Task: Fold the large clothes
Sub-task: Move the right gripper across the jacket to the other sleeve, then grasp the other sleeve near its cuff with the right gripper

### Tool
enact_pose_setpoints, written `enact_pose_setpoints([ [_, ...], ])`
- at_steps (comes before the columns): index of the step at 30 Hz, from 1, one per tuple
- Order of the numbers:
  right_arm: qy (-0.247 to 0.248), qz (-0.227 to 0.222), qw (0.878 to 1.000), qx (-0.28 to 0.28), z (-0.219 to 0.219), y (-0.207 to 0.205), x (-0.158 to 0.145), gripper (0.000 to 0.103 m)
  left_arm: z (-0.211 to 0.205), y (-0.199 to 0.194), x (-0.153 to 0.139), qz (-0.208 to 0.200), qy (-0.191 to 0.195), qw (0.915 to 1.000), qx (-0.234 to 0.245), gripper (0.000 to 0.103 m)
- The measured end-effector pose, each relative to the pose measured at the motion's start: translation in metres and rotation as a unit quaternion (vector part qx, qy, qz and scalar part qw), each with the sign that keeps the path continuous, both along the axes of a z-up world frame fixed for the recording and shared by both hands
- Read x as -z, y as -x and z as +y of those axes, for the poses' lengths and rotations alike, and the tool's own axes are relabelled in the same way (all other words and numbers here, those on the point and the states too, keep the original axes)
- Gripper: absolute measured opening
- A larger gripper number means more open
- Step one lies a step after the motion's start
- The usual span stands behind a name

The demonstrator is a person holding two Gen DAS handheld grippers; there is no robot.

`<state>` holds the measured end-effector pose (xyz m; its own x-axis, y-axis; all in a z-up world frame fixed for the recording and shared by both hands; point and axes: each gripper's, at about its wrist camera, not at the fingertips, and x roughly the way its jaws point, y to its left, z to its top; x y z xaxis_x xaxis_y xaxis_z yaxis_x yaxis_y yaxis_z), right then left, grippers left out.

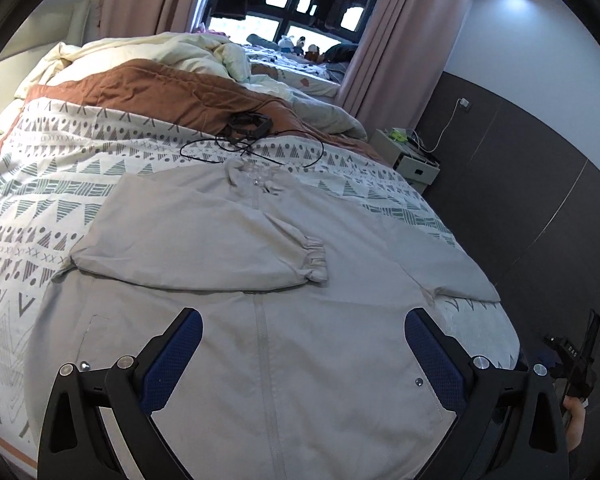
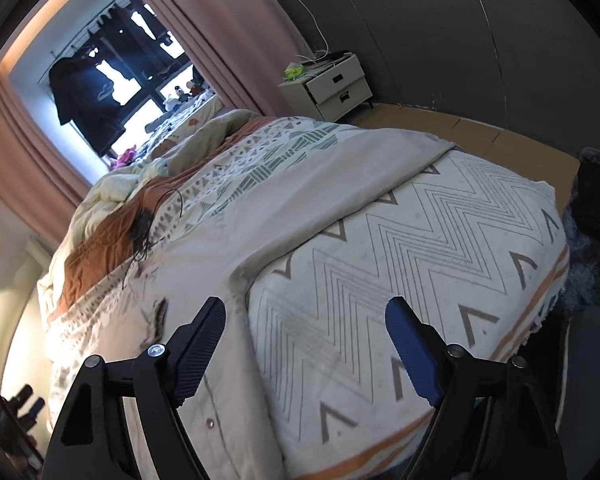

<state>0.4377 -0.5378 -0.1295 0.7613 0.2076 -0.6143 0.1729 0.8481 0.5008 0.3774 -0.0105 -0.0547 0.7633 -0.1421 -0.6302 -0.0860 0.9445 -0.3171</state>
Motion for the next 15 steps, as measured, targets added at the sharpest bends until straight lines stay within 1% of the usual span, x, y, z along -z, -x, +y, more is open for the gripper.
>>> enact_pose_setpoints([
  [2, -0.003, -0.002, 1.0, 0.001, -0.005, -0.016, 0.006, 0.076, -0.001, -0.013, 0.007, 0.007, 0.005, 1.0, 0.002, 0.097],
  [3, -0.005, -0.002, 1.0, 0.001, -0.008, -0.024, 0.009, 0.074, -0.001, -0.02, 0.011, 0.012, 0.007, 0.9999, 0.003, 0.096],
  [4, -0.01, -0.003, 1.0, 0.002, -0.01, -0.033, 0.013, 0.07, -0.001, -0.025, 0.015, 0.017, 0.006, 0.9998, 0.003, 0.095],
  [5, -0.017, -0.002, 1.0, 0.004, -0.013, -0.042, 0.017, 0.066, -0.001, -0.031, 0.019, 0.02, 0.005, 0.9998, 0.004, 0.093],
  [7, -0.025, 0.003, 1.0, 0.014, -0.018, -0.058, 0.026, 0.062, -0.001, -0.041, 0.026, 0.024, -0.002, 0.9997, 0.003, 0.09],
  [9, -0.027, 0.005, 0.999, 0.023, -0.023, -0.074, 0.036, 0.059, -0.001, -0.051, 0.033, 0.028, -0.013, 0.9995, 0.001, 0.089],
  [11, -0.029, 0.012, 0.999, 0.032, -0.029, -0.091, 0.046, 0.051, -0.001, -0.062, 0.04, 0.032, -0.021, 0.9993, -0.003, 0.089],
  [13, -0.031, 0.021, 0.999, 0.04, -0.036, -0.107, 0.056, 0.047, 0.0, -0.072, 0.048, 0.034, -0.022, 0.9992, -0.003, 0.089],
  [15, -0.034, 0.027, 0.998, 0.05, -0.044, -0.12, 0.066, 0.047, 0.004, -0.081, 0.055, 0.039, -0.021, 0.999, -0.003, 0.089],
])
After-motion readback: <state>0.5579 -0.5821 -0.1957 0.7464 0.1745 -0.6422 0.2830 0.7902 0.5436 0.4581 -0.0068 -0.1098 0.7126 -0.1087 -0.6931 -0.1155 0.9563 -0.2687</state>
